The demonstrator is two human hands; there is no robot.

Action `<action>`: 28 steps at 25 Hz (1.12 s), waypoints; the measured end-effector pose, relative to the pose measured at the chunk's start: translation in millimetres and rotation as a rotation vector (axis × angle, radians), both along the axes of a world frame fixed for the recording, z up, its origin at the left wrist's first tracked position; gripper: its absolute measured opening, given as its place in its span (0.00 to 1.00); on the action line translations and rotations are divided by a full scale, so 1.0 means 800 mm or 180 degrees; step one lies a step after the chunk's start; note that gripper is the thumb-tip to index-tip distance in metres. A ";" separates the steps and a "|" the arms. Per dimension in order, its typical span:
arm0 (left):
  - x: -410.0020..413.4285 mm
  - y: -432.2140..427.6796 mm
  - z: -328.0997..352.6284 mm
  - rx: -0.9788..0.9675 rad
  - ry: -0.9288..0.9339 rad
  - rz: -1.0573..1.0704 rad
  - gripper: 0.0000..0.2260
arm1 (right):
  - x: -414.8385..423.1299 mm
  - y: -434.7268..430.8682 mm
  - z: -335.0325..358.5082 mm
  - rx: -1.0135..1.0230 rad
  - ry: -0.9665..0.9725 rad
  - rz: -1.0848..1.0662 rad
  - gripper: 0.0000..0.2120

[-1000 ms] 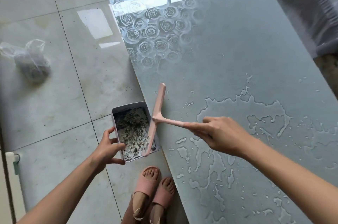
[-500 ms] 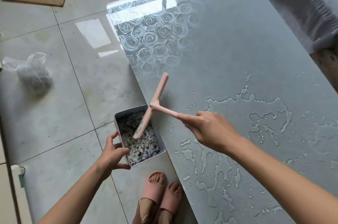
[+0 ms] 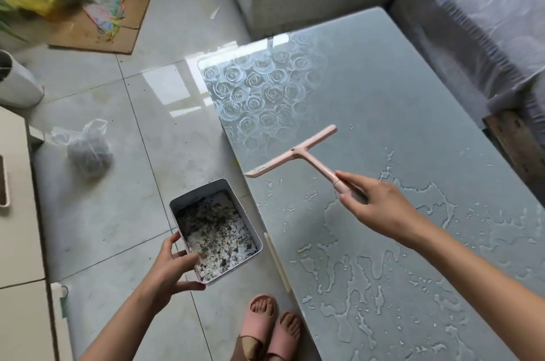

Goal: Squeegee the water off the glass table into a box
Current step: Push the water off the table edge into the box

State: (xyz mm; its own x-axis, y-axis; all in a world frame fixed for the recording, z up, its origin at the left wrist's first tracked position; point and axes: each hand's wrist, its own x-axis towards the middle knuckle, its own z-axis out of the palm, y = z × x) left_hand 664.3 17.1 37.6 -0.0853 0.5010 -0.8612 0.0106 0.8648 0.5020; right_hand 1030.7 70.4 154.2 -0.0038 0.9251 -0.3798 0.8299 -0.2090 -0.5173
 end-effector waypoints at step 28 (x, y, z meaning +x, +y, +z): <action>-0.080 0.436 0.067 0.0256 -0.0350 -0.1268 0.27 | -0.064 0.119 -0.056 -0.1499 -0.1010 -0.0466 0.24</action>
State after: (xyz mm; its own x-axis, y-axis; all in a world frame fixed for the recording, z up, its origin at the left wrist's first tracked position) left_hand 600.4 365.9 91.4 0.2189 0.5421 -0.8113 0.2789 0.7620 0.5845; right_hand 979.9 165.2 109.1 0.2925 0.6387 -0.7117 0.8742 -0.4803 -0.0717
